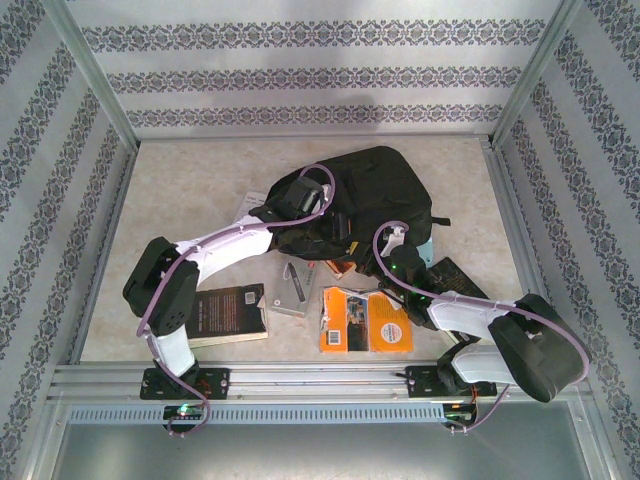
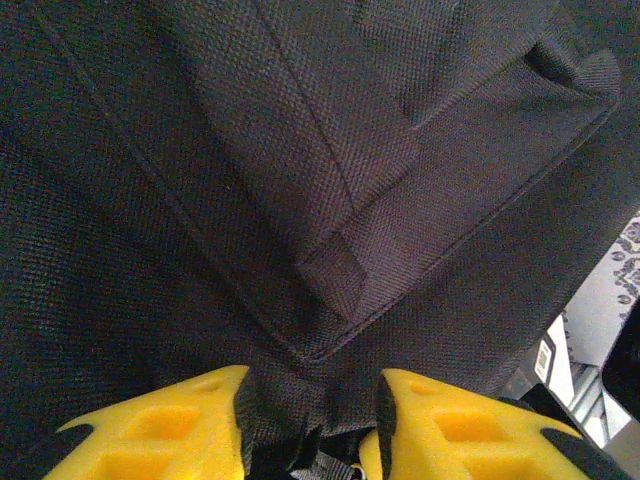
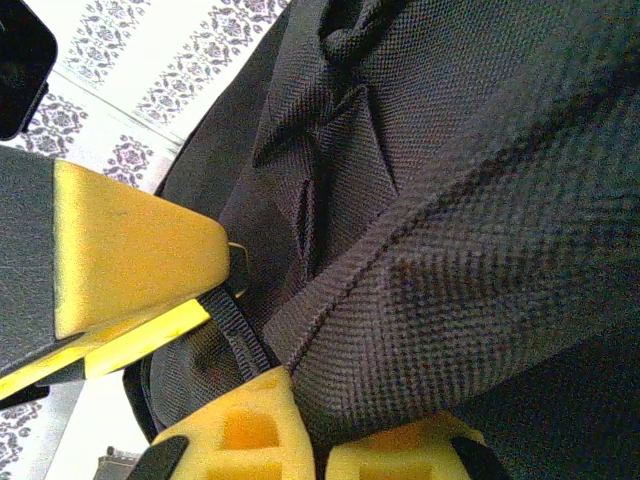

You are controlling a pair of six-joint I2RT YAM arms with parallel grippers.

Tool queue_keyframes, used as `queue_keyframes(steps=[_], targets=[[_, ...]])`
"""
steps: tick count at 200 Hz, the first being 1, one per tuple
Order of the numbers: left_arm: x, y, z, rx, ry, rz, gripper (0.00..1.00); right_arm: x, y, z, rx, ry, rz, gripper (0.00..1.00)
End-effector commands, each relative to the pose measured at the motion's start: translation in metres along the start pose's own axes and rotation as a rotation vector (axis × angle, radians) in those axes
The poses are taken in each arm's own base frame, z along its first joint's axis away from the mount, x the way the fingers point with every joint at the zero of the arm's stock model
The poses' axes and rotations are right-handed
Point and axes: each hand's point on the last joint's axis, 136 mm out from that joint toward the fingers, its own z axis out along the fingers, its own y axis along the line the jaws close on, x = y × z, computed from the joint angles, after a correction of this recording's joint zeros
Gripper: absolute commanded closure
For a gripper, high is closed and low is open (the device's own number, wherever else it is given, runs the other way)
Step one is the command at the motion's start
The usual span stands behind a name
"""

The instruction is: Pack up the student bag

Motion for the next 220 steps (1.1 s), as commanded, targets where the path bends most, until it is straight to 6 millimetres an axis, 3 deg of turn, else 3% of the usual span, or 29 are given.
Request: queue_keyframes(steps=[1, 74, 141, 220], targets=[[0.013, -0.007, 0.005, 0.039, 0.032, 0.002, 0.64, -0.021, 0.032, 0.0, -0.094, -0.058, -0.037, 1.0], [0.021, 0.003, 0.015, 0.021, 0.053, -0.005, 0.65, -0.029, 0.044, 0.002, -0.121, -0.069, -0.026, 1.0], [0.029, -0.012, 0.02, 0.074, 0.082, -0.012, 0.73, -0.028, 0.037, 0.003, -0.098, -0.074, -0.027, 1.0], [0.045, -0.008, 0.027, 0.087, 0.105, -0.038, 0.77, -0.031, 0.034, 0.004, -0.088, -0.085, -0.02, 1.0]])
